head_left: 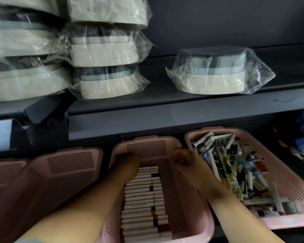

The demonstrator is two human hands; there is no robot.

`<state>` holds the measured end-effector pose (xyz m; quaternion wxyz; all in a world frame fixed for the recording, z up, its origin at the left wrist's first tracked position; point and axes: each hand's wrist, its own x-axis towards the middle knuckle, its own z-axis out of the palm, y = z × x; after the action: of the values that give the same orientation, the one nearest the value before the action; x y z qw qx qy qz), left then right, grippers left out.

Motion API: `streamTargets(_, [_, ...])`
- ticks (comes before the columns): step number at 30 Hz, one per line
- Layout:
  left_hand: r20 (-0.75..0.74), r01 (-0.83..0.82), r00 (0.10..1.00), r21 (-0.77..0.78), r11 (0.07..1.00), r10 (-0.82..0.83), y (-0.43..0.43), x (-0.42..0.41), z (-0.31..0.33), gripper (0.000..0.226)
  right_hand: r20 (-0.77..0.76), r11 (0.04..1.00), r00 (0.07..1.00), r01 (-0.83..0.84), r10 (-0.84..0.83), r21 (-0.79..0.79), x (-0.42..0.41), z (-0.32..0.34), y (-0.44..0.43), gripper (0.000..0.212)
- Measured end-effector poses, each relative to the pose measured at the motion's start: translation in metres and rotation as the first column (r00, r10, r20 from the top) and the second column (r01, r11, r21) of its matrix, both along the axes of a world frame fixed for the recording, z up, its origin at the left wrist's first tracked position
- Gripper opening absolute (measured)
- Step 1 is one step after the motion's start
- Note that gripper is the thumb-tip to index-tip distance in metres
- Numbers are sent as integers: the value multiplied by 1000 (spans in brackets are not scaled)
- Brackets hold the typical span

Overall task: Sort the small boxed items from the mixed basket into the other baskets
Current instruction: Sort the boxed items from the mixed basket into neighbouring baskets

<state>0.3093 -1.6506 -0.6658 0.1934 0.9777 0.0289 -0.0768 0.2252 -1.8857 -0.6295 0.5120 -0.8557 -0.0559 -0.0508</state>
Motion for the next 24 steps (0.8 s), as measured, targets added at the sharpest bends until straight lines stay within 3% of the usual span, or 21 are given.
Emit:
streamTargets(7, [48, 242, 966, 190, 951, -255, -8, -12, 14, 33, 10, 994, 1000, 21, -22, 109, -3, 2, -4, 29])
streamTargets(9, [117, 298, 939, 190, 936, -323, -25, -19, 27, 26, 59, 993, 996, 61, -67, 102, -4, 7, -14, 21])
streamTargets(13, [303, 451, 822, 169, 876, -482, -77, -40, 54, 18, 74, 979, 985, 146, -158, 141, -9, 21, -49, 25])
streamTargets(15, [367, 526, 764, 120, 842, -530, -109, -55, 61, 21, 79, 976, 973, 220, -219, 4, -16, 27, -74, 29])
streamTargets(18, [378, 618, 720, 34, 786, -582, -161, -79, 66, 25, -22, 937, 953, 292, -301, -193, -27, 27, -123, 13])
streamTargets(20, [359, 680, 683, 5, 733, -636, -193, -93, 61, 22, -118, 871, 904, 352, -412, -342, -39, 28, -156, 27])
streamTargets(22, [334, 724, 655, -22, 689, -677, -220, -104, 54, 23, -135, 819, 898, 310, -419, -482, -52, 26, -185, 37])
streamTargets(24, [296, 743, 644, -20, 669, -706, -241, -113, 47, 23, -140, 785, 905, 261, -401, -561, -64, 25, -203, 26])
